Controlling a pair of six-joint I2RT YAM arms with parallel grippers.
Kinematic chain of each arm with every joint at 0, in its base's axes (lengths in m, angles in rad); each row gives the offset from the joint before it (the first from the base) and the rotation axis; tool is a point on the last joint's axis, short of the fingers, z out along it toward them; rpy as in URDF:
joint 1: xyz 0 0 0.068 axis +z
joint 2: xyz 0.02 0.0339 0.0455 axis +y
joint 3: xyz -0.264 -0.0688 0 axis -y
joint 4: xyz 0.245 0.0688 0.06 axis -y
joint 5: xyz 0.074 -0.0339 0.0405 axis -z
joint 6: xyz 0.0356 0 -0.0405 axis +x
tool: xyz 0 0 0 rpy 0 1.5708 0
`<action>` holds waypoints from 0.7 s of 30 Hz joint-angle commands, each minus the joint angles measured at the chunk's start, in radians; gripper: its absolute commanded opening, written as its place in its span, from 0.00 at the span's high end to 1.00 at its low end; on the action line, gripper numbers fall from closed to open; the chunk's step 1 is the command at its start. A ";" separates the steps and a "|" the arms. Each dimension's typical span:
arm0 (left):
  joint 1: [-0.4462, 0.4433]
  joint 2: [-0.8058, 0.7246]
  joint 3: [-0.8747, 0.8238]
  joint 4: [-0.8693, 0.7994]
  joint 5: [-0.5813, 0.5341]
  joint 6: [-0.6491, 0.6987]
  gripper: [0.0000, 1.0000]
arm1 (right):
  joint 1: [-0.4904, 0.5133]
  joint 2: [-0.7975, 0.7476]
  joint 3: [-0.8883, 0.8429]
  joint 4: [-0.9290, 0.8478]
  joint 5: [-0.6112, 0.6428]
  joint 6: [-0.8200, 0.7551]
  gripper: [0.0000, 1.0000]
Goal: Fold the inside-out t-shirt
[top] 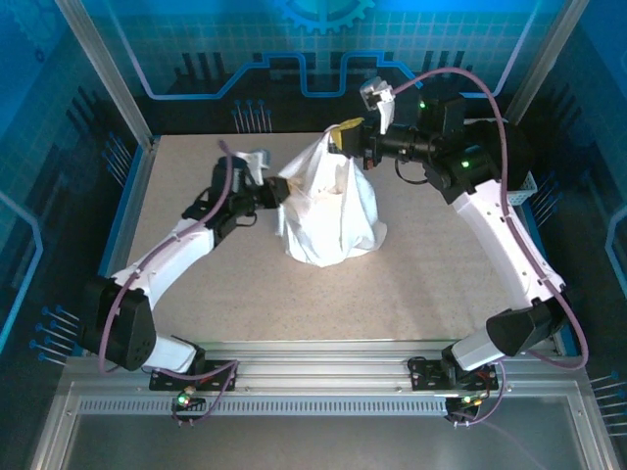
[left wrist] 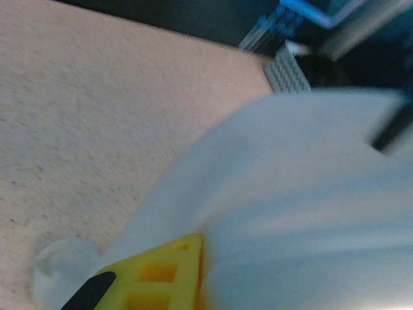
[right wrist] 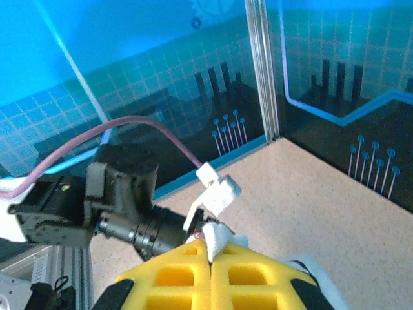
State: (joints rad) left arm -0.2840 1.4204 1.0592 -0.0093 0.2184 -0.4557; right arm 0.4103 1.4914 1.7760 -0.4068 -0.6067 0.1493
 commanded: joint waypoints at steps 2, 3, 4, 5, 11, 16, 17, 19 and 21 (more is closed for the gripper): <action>0.088 -0.059 0.010 -0.004 0.047 -0.115 0.86 | 0.032 -0.073 0.050 0.129 -0.001 -0.010 1.00; 0.088 -0.072 0.004 -0.004 0.050 -0.113 0.87 | 0.051 -0.067 0.052 0.118 0.030 -0.013 1.00; 0.087 -0.081 -0.007 0.001 0.055 -0.108 0.88 | 0.064 -0.060 0.051 0.109 0.063 -0.011 1.00; 0.088 -0.095 -0.023 0.002 0.045 -0.094 0.88 | 0.076 -0.050 0.050 0.100 0.095 -0.001 1.00; 0.093 -0.163 -0.159 -0.003 -0.059 -0.013 0.92 | 0.041 -0.002 0.063 0.073 0.189 0.121 1.00; 0.091 -0.187 -0.140 -0.194 -0.221 0.016 0.51 | 0.060 0.027 0.051 0.119 0.057 0.110 1.00; 0.086 -0.204 -0.130 -0.214 -0.198 0.027 0.43 | 0.079 0.044 0.062 0.084 0.065 0.089 1.00; 0.056 -0.272 -0.143 -0.190 -0.151 0.046 0.36 | 0.104 0.069 0.067 0.031 0.097 0.064 1.00; -0.010 -0.366 -0.177 -0.128 -0.137 0.079 0.30 | 0.108 0.082 0.040 0.031 0.095 0.080 1.00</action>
State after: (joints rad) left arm -0.2287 1.1915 0.8986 -0.1539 0.0822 -0.4400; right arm 0.5011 1.5551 1.8011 -0.3817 -0.4973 0.2356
